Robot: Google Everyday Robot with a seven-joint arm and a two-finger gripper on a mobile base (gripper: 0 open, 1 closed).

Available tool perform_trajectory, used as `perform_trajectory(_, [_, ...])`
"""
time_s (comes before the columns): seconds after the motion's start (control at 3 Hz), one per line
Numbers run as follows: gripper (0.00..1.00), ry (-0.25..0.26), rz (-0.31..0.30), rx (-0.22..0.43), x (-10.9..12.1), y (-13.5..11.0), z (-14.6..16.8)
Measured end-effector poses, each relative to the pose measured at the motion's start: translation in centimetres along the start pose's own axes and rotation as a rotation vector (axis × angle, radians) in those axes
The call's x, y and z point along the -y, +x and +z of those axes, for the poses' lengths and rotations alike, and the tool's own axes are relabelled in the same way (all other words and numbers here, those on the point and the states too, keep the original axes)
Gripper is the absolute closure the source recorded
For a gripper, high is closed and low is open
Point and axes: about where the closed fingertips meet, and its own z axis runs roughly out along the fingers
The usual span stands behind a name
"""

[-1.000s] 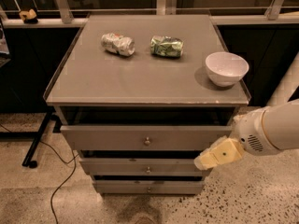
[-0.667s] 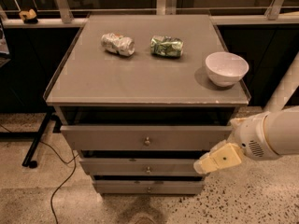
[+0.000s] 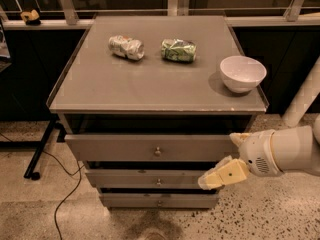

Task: Open top drawer

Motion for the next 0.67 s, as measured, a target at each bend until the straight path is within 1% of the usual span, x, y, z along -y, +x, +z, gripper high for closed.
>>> perform_trajectory(0.33, [0.0,-0.017,0.013,0.019,0.19,-0.16,1.87])
perform_trajectory(0.67, [0.19,-0.016,0.013,0.019,0.21,-0.16,1.88])
